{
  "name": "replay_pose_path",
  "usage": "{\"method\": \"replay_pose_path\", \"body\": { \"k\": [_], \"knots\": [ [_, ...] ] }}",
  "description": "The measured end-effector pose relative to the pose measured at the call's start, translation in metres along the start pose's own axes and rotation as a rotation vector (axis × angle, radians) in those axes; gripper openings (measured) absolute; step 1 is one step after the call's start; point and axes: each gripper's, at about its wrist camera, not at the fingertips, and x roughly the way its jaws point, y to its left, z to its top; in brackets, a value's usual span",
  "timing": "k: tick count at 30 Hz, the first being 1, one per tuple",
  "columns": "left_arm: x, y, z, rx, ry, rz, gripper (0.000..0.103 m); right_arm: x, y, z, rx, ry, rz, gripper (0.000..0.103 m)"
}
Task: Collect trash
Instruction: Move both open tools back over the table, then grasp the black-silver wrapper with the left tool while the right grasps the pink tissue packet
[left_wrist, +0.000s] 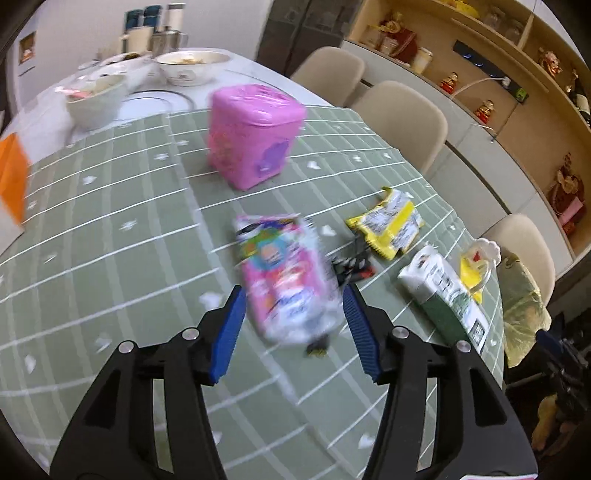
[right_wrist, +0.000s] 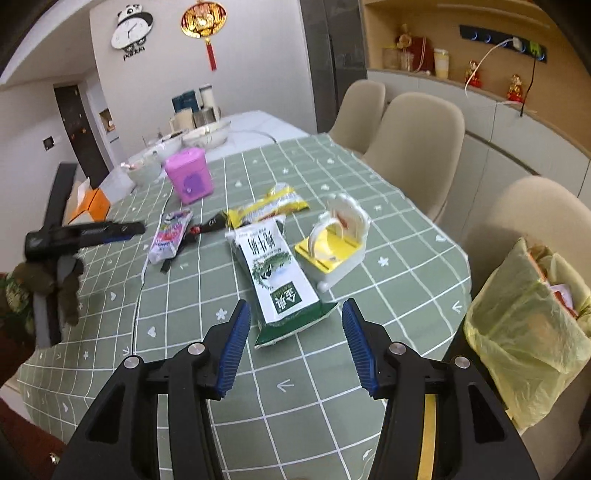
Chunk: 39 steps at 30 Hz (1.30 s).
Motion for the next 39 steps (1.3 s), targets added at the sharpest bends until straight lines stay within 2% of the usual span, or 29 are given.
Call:
{"method": "replay_pose_path", "body": {
  "k": [2, 4, 6, 8, 9, 11, 13, 14, 16, 18, 22, 26, 29, 34, 39],
  "knots": [
    [0.01, -0.016, 0.007, 0.075, -0.003, -0.05, 0.052, 0.008, 0.0, 0.002, 0.012, 0.009, -0.007, 0.049],
    [0.019, -0.034, 0.01, 0.188, -0.015, -0.064, 0.052, 0.016, -0.002, 0.006, 0.015, 0.014, -0.009, 0.049],
    [0.033, -0.052, 0.01, 0.315, -0.017, -0.033, 0.052, 0.024, 0.0, 0.01, -0.011, 0.013, -0.027, 0.049],
    [0.049, -0.061, 0.008, 0.386, 0.009, 0.003, 0.052, 0.033, 0.001, 0.015, -0.027, 0.014, -0.057, 0.049],
    [0.059, -0.063, 0.008, 0.404, 0.036, 0.016, 0.05, 0.037, 0.0, 0.017, -0.021, 0.015, -0.059, 0.049],
    [0.067, -0.063, 0.008, 0.41, 0.066, 0.024, 0.035, 0.045, 0.0, 0.023, -0.008, 0.018, -0.055, 0.049],
    [0.056, -0.059, 0.014, 0.35, 0.044, -0.004, 0.021, 0.05, 0.002, 0.029, -0.014, 0.01, -0.062, 0.049],
    [0.049, -0.055, 0.016, 0.307, 0.041, -0.036, 0.017, 0.051, 0.004, 0.031, -0.017, 0.005, -0.06, 0.049],
    [0.024, -0.045, 0.018, 0.192, 0.016, -0.125, 0.016, 0.061, 0.01, 0.039, -0.031, 0.007, -0.035, 0.049],
    [-0.002, -0.035, 0.015, 0.122, -0.026, -0.155, 0.014, 0.072, 0.02, 0.046, -0.048, 0.013, -0.003, 0.049],
    [-0.03, -0.001, 0.008, -0.004, -0.056, -0.128, 0.014, 0.107, 0.052, 0.063, -0.061, 0.056, 0.122, 0.049],
    [-0.04, 0.041, 0.0, -0.122, -0.08, -0.037, 0.011, 0.148, 0.094, 0.081, -0.064, 0.113, 0.254, 0.049],
    [-0.05, 0.08, -0.006, -0.268, -0.101, -0.028, 0.011, 0.176, 0.124, 0.09, -0.06, 0.144, 0.315, 0.049],
    [-0.065, 0.107, -0.013, -0.297, -0.139, 0.027, 0.011, 0.209, 0.156, 0.1, -0.109, 0.145, 0.299, 0.049],
    [-0.062, 0.128, -0.024, -0.323, -0.117, 0.028, 0.011, 0.241, 0.187, 0.113, -0.286, 0.132, 0.271, 0.049]
  ]
}}
